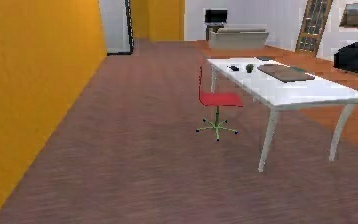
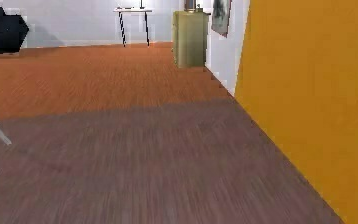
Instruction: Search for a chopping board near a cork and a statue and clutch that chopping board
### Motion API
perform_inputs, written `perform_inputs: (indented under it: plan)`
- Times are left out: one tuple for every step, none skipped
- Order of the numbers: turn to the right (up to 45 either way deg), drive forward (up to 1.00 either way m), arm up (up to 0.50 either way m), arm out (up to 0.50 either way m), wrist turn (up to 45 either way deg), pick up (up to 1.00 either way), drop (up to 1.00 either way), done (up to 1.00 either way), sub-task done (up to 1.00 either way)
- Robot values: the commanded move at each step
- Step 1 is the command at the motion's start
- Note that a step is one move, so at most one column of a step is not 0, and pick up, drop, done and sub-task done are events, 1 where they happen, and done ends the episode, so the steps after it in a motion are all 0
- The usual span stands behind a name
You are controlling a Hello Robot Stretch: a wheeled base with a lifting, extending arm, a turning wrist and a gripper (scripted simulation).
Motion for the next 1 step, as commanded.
perform_inputs:
  plan:
    - [45.0,0.0,0.0,0.0,0.0,0.0,0.0,0.0,0.0]
